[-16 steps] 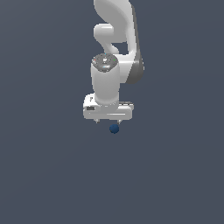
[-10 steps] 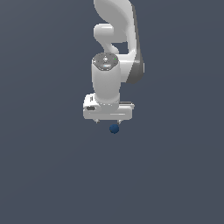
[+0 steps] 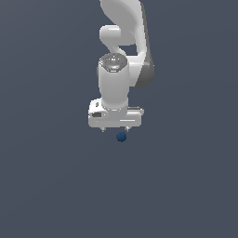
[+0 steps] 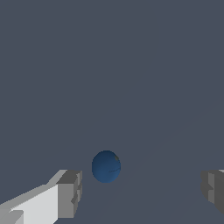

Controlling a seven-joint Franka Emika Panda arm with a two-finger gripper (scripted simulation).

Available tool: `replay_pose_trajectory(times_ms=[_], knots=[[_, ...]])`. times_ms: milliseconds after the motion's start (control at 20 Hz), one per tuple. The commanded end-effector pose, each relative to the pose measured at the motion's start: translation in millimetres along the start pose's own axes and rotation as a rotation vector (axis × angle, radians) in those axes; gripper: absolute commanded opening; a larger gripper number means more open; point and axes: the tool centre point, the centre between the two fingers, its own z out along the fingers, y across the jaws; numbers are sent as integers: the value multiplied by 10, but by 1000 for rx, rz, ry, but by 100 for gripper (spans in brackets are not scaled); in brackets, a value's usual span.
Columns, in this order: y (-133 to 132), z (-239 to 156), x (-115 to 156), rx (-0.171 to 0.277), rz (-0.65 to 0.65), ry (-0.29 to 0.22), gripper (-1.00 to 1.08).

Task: Pick up the object and move it to a goal position.

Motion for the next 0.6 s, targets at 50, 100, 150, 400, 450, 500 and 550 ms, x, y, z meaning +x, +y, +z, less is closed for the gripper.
replay_pose_trajectory(times_ms=[50, 100, 150, 400, 450, 500, 550], knots=[[-26, 88, -39, 0, -18, -4, 100], [-38, 127, -56, 1, -26, -5, 100], [-52, 173, -78, 1, -35, -7, 100], [-148, 482, -240, 4, -101, -18, 100], [-171, 554, -282, 5, -117, -21, 100], [-193, 619, -322, 6, -131, -24, 100], [-212, 678, -359, 7, -145, -26, 100]])
